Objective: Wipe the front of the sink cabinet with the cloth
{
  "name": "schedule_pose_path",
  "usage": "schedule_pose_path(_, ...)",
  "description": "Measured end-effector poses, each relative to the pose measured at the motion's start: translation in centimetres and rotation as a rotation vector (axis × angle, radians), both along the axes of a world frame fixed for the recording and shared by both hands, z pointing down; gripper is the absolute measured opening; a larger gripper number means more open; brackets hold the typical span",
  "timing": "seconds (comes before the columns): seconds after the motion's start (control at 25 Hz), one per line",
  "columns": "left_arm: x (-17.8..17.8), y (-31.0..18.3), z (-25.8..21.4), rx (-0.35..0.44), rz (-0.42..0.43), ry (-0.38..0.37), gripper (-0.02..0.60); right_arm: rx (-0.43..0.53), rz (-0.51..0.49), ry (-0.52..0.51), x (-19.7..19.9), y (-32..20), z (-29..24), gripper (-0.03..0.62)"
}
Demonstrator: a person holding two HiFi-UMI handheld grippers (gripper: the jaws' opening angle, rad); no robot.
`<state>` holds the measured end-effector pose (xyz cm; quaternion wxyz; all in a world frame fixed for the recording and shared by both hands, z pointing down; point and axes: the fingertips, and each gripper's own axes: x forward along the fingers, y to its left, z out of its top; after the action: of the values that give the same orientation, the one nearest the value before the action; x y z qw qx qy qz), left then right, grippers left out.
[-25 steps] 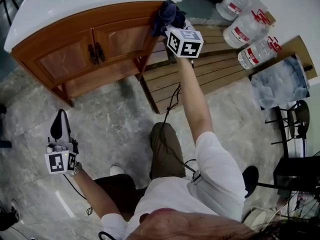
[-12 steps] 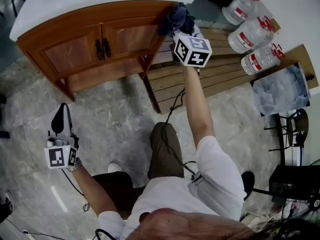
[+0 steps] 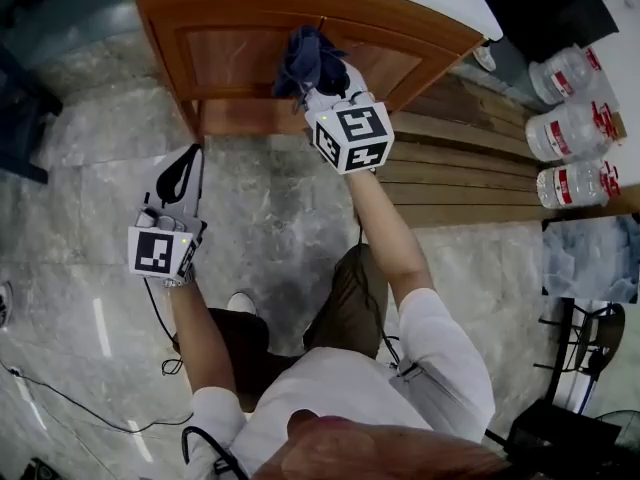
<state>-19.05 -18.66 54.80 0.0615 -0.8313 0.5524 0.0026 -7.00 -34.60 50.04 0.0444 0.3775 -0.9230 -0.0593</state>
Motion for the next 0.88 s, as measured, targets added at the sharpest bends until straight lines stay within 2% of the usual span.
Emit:
schedule_pose_path(0.2, -1.4, 0.2, -0.8, 0.029, -0.023, 0.021, 0.002, -0.039, -0.157, 0.007, -11.3, 1.2, 2.8, 0.091)
schedule_pose_path(0.44, -2.2, 0.8, -2.0, 0.054, -0.035, 0.042, 0.002, -0.063, -0.231, 0.023, -19.3, 0.5, 4.4, 0.091)
schedule_pose_path(0.64, -2.8, 1.2, -2.2, 0.057, -0.046, 0.045, 0.002, -0.068, -0.247, 0.021, -23.0, -0.2, 4.3, 0.091)
schedule_pose_path(0.88, -3.0, 1.1, -2.1, 0.048, -0.055, 0.044, 0.002, -0.039, -0.236, 0.057, -24.5, -1.3, 4.9, 0.089)
